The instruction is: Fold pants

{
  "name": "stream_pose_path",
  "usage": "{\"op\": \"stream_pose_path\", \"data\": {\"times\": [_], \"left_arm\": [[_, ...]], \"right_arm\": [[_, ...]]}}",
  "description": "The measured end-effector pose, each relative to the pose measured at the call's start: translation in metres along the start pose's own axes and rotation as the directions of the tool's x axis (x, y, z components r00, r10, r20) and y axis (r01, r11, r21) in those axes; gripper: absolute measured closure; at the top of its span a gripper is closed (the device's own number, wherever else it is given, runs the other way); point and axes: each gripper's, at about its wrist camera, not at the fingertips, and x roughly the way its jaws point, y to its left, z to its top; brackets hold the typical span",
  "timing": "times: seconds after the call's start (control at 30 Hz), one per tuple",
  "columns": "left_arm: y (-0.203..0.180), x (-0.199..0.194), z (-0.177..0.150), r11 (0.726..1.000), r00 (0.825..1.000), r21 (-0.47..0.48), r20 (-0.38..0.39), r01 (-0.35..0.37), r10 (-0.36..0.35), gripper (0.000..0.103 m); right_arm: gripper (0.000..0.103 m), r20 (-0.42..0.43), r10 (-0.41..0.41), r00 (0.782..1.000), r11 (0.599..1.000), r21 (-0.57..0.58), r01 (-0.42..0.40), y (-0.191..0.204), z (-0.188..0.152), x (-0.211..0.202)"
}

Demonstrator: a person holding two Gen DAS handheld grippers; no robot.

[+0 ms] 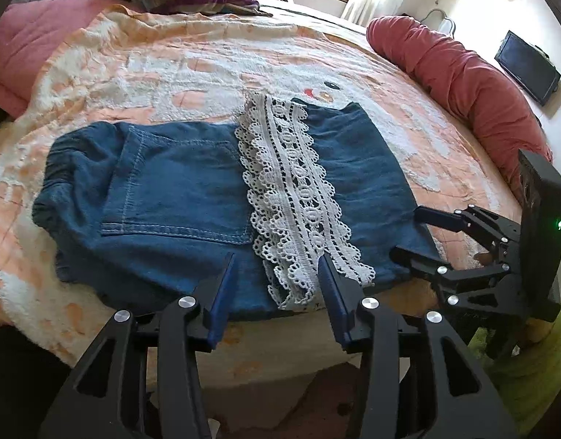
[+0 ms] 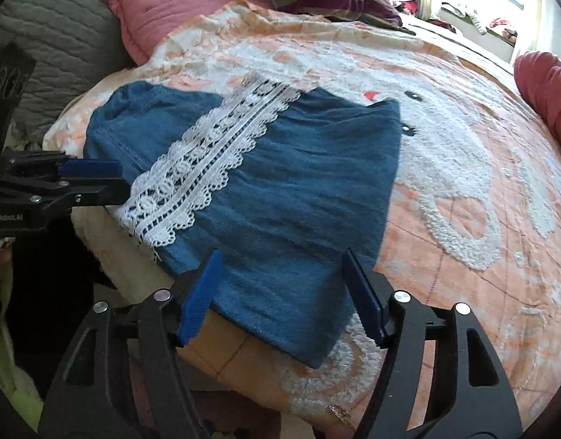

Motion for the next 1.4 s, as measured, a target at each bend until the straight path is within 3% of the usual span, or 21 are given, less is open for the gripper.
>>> {"op": "stream_pose_path", "data": {"times": [0.17, 0.23, 0.5, 0.53, 0.6, 0.83, 1.07, 1.4], "left_arm": [[0.002, -0.013, 0.002, 1.000, 0.999, -0.004, 0.025, -0.025, 0.025, 0.059], [0.003, -0.019, 0.002, 0.999, 0.998, -0.003, 0.036, -0.042, 0.042, 0.033], [0.010, -0.038, 0.004, 0.994, 0.991, 0.007, 0.084, -0.106, 0.105, 0.029], [0.012, -0.040, 0.004, 0.994, 0.990, 0.006, 0.088, -0.113, 0.112, 0.020], [0.014, -0.043, 0.004, 0.992, 0.987, 0.004, 0.099, -0.129, 0.128, 0.012], [0.025, -0.051, 0.004, 0.988, 0.981, 0.000, 0.116, -0.156, 0.155, 0.010], [0.040, -0.051, 0.003, 0.984, 0.978, -0.023, 0.115, -0.175, 0.177, 0.009], [0.074, -0.043, -0.001, 0.975, 0.973, -0.102, 0.098, -0.199, 0.208, 0.009]], "right_arm": [[0.028, 0.041, -0.015, 0.999, 0.999, 0.041, 0.013, -0.007, 0.002, -0.013], [0.025, 0.052, -0.023, 0.998, 0.998, 0.059, 0.020, -0.011, 0.002, -0.017], [0.013, 0.128, -0.062, 0.990, 0.994, 0.102, 0.049, -0.019, 0.010, -0.038], [0.012, 0.134, -0.064, 0.989, 0.993, 0.103, 0.051, -0.018, 0.011, -0.040], [0.011, 0.147, -0.069, 0.987, 0.993, 0.104, 0.054, -0.018, 0.013, -0.043], [0.009, 0.188, -0.057, 0.980, 0.993, 0.113, 0.036, -0.015, 0.029, -0.053], [0.009, 0.214, 0.013, 0.977, 0.998, 0.059, -0.026, 0.008, 0.064, -0.053], [0.009, 0.147, 0.126, 0.981, 0.991, -0.064, -0.118, 0.060, 0.116, -0.011]]}}
